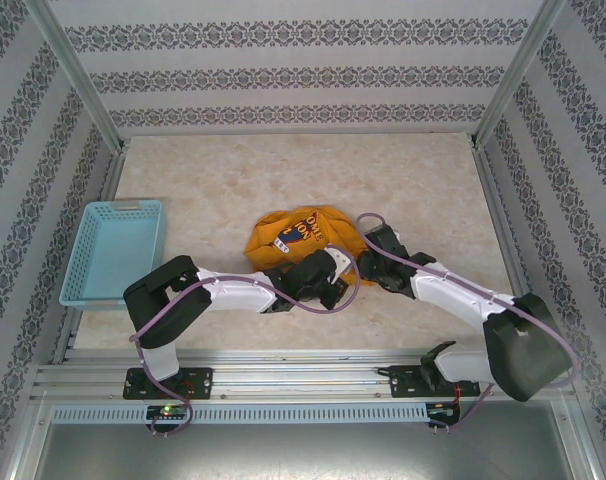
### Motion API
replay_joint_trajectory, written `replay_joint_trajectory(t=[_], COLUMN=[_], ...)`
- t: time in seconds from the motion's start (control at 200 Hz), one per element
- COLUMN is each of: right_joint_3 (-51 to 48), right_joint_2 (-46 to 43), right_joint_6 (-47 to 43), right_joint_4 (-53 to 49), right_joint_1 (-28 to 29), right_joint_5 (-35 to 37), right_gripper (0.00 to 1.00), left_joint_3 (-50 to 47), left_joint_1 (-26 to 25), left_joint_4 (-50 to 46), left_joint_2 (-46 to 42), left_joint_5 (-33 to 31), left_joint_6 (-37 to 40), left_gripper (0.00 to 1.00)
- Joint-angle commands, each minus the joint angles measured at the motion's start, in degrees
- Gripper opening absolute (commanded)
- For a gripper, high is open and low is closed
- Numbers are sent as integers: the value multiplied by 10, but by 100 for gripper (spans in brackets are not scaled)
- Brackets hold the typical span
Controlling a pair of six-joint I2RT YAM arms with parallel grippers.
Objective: Fold the inside-out t-shirt
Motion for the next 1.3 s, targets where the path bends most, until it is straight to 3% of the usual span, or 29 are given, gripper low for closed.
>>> replay_joint_trajectory(t=[0.0, 0.21, 0.285, 0.415, 0.455, 0.954, 1.149, 1.294], right_joint_3=[15, 31, 39, 52, 54, -22, -67, -156], right_joint_2=[25, 77, 100, 131, 130, -147, -234, -310], right_joint_6=[-16, -34, -42, -52, -55, -9, -6, 20], right_joint_4=[18, 36, 40, 40, 38, -87, -106, -21], right_joint_1=[-8, -8, -15, -27, -27, -40, -54, -61], right_joint_5=[6, 29, 38, 32, 28, -122, -122, -168], right_gripper=[34, 31, 23, 1, 0, 0, 0, 0], left_joint_3=[-5, 1, 2, -7, -8, 4, 5, 2], left_joint_1=[-7, -6, -6, -5, -5, 7, 7, 2], left_joint_4=[1, -2, -6, 1, -1, -17, -32, -67], left_joint_2=[4, 11, 11, 10, 12, 49, 30, -29], left_joint_5=[0, 13, 8, -2, -5, -46, -25, 13], left_joint_6=[12, 15, 17, 16, 16, 19, 39, 62], left_gripper=[0, 0, 0, 0, 0, 16, 38, 58])
